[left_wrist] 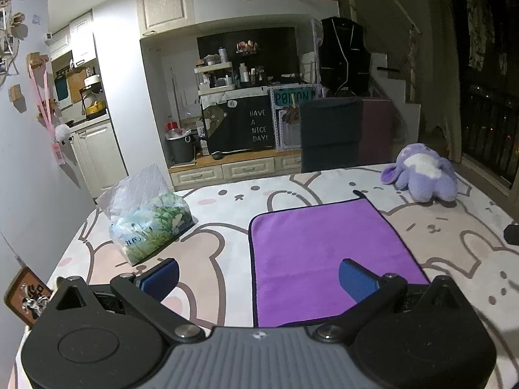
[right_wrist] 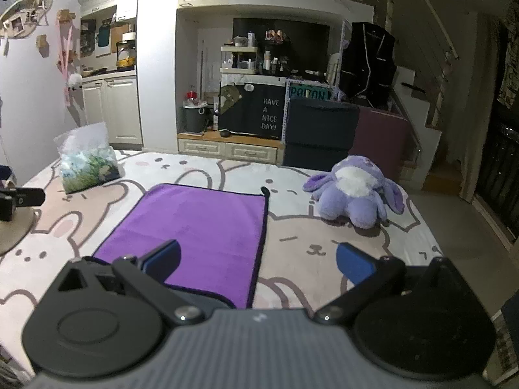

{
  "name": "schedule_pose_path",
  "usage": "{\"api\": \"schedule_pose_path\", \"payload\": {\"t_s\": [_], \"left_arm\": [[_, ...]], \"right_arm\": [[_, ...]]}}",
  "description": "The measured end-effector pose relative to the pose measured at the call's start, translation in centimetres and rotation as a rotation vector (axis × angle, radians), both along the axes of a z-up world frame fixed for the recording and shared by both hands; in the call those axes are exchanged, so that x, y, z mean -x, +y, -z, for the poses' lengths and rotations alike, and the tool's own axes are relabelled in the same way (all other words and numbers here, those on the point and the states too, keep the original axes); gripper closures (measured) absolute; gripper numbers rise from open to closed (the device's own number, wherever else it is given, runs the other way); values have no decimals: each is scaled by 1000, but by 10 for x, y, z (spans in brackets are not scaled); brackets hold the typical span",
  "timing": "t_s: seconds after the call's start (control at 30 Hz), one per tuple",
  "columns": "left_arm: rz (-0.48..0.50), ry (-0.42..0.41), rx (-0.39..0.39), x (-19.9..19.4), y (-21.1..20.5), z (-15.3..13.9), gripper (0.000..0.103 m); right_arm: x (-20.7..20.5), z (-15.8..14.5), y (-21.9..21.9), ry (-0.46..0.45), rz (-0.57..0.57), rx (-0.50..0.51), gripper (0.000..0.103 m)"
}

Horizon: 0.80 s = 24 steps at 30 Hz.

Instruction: Fold towel

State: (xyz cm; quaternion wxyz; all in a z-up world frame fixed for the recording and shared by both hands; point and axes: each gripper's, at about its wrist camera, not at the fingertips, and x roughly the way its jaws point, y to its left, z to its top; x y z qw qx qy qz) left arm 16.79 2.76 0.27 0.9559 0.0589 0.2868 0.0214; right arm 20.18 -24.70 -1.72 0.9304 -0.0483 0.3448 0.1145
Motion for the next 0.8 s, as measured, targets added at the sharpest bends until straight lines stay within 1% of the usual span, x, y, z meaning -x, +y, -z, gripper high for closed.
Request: {"api": "schedule_pose_path", "payload": {"t_s": [0.17,0.27,0.37,0.47,0.53,0.6,0.67,0.8], "left_arm": [[-20,31,49,-17,10,18,0],[-16,66,66,-27,14,30,0],[-1,115,91,-37,21,42,0],[23,157,154,-45,31,53,0],[33,170,188,-48,37,59,0],[50,181,200,-52,42,65,0],[67,187,211,-57,46,73,0],[86,219,282,-65,57,84,0]], "right_arm": [[-13,16,-1,25,1,24,0],[-19,24,-1,62,-14,28,0],[-23,30,-2,76,-8,25,0],[-27,36,-6,91,5,-8,0],[-33,42,-9,116,11,-44,0],[-37,47,-14,128,22,-87,0],[-40,51,-17,122,30,-126,0],[-46,59,-24,85,53,-161,0]]}}
